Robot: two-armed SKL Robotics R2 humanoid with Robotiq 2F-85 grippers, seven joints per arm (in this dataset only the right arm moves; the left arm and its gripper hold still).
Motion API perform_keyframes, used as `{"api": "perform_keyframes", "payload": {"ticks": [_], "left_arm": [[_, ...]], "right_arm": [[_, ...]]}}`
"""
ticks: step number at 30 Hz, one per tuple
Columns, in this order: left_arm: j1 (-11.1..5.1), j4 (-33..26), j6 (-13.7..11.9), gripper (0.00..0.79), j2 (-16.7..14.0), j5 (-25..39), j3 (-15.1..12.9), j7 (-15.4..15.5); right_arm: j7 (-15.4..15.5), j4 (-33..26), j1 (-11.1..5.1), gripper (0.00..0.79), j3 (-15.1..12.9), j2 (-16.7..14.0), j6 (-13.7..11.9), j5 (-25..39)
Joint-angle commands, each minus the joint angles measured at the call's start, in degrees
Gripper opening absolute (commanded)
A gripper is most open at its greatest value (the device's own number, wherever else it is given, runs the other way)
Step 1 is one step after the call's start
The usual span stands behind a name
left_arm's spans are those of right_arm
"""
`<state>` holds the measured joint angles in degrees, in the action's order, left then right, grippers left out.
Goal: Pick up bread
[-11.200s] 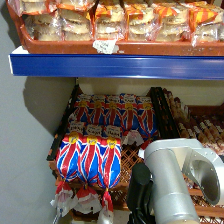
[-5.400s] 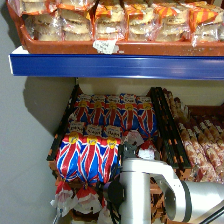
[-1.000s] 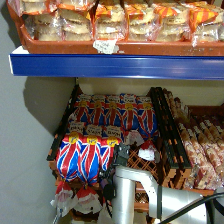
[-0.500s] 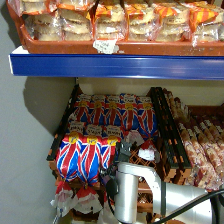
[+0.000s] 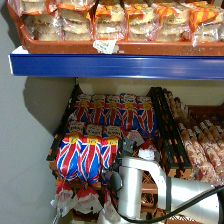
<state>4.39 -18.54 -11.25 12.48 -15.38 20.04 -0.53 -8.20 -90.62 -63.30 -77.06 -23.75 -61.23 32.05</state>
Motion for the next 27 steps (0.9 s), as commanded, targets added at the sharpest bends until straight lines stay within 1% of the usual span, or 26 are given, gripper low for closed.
{"api": "perform_keyframes", "payload": {"ticks": [1,5,11,27], "left_arm": [[0.0,0.0,0.0,0.0,0.0,0.0,0.0,0.0],[0.0,0.0,0.0,0.0,0.0,0.0,0.0,0.0],[0.0,0.0,0.0,0.0,0.0,0.0,0.0,0.0],[0.0,0.0,0.0,0.0,0.0,0.0,0.0,0.0]], "right_arm": [[-0.11,-0.85,-0.31,0.012,0.07,-0.41,0.05,0.2],[-0.3,-1.83,-0.6,0.013,0.07,-1.07,0.0,0.7],[-0.02,-3.5,-1.88,0.014,0.31,-2.68,-0.17,3.97],[-0.91,-7.81,-3.08,0.013,0.86,-5.04,-0.54,4.16]]}}
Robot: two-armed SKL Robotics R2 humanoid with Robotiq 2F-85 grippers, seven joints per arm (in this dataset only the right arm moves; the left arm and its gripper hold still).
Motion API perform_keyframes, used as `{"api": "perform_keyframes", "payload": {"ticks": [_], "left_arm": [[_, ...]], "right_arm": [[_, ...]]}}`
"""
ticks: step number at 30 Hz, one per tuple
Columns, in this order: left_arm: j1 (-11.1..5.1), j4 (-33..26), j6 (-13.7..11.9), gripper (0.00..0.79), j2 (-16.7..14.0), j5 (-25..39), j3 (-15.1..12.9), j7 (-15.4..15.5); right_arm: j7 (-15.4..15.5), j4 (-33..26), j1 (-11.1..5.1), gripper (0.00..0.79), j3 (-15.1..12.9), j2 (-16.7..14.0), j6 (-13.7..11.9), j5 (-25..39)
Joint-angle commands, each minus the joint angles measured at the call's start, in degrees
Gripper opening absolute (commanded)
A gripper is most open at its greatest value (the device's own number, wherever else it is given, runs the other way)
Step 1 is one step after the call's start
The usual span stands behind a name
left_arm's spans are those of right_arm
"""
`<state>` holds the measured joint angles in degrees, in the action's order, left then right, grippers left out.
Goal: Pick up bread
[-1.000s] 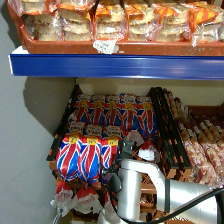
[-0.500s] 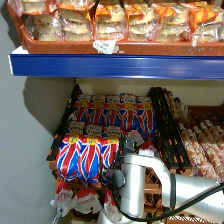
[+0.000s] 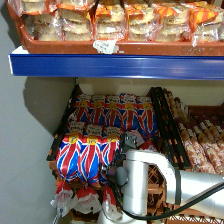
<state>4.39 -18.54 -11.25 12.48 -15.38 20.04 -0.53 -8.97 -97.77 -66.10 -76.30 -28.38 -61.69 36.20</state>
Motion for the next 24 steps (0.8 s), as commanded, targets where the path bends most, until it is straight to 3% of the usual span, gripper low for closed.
{"api": "perform_keyframes", "payload": {"ticks": [1,14,24], "left_arm": [[0.0,0.0,0.0,0.0,0.0,0.0,0.0,0.0],[0.0,0.0,0.0,0.0,0.0,0.0,0.0,0.0],[0.0,0.0,0.0,0.0,0.0,0.0,0.0,0.0]], "right_arm": [[-0.23,-1.04,-0.37,0.013,0.1,-0.54,-0.09,0.01],[-1.02,-4.48,-1.27,0.013,0.38,-2.53,-0.27,2.02],[-0.82,-6.52,-3.73,0.016,1.29,-4.55,-0.62,7.63]]}}
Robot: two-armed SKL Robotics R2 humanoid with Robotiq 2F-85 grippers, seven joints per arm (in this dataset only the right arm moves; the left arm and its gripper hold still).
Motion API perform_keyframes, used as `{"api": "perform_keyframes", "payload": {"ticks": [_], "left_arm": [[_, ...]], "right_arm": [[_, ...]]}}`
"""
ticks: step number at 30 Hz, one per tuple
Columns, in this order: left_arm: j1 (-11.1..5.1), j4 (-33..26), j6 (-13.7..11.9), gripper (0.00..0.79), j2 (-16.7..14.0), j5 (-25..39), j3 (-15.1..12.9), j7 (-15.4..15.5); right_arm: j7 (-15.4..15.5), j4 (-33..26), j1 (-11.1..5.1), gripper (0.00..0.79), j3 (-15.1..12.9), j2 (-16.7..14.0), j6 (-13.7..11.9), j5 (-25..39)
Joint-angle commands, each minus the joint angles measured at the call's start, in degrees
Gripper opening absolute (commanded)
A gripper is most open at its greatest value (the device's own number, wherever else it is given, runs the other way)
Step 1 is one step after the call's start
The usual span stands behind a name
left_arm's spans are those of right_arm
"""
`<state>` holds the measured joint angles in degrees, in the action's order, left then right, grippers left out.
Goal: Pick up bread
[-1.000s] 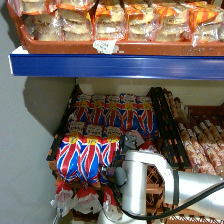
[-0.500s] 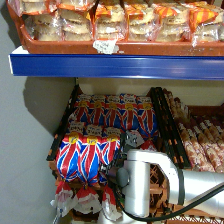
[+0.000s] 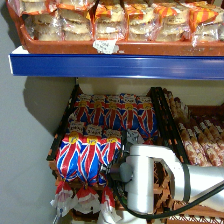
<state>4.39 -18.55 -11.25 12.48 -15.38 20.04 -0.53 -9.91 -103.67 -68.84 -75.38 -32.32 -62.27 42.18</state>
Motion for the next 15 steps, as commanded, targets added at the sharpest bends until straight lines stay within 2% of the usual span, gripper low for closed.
{"api": "perform_keyframes", "payload": {"ticks": [1,5,15], "left_arm": [[0.0,0.0,0.0,0.0,0.0,0.0,0.0,0.0],[0.0,0.0,0.0,0.0,0.0,0.0,0.0,0.0],[0.0,0.0,0.0,0.0,0.0,0.0,0.0,0.0]], "right_arm": [[0.14,-0.77,-1.19,0.014,0.44,-0.76,-0.09,2.06],[0.13,-1.65,-1.95,0.013,1.11,-1.51,-0.49,3.87],[0.3,-3.58,-2.72,0.012,2.33,-2.99,-1.45,6.81]]}}
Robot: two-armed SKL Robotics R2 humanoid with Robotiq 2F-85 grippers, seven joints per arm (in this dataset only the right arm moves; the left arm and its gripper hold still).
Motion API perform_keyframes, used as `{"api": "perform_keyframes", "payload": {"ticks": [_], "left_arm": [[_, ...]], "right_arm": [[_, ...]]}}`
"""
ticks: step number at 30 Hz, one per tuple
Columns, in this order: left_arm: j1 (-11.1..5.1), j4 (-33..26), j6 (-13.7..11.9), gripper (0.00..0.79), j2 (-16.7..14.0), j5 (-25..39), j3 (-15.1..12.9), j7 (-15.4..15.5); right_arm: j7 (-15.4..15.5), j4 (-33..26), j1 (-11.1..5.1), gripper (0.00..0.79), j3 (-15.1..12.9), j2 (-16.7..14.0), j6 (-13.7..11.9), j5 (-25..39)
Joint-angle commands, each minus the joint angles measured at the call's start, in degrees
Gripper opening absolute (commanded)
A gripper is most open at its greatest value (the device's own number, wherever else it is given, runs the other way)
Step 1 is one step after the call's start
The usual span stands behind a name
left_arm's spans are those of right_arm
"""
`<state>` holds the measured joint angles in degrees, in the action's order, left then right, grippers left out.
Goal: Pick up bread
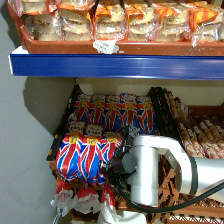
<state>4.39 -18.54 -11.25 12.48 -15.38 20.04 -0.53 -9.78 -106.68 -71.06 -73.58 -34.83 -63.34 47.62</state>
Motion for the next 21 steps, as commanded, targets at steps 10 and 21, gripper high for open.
{"api": "perform_keyframes", "payload": {"ticks": [10,21], "left_arm": [[0.0,0.0,0.0,0.0,0.0,0.0,0.0,0.0],[0.0,0.0,0.0,0.0,0.0,0.0,0.0,0.0]], "right_arm": [[0.52,-3.18,-1.93,0.013,2.16,-2.82,-1.61,5.5],[0.79,-5.11,-3.08,0.012,3.36,-4.63,-3.21,8.94]]}}
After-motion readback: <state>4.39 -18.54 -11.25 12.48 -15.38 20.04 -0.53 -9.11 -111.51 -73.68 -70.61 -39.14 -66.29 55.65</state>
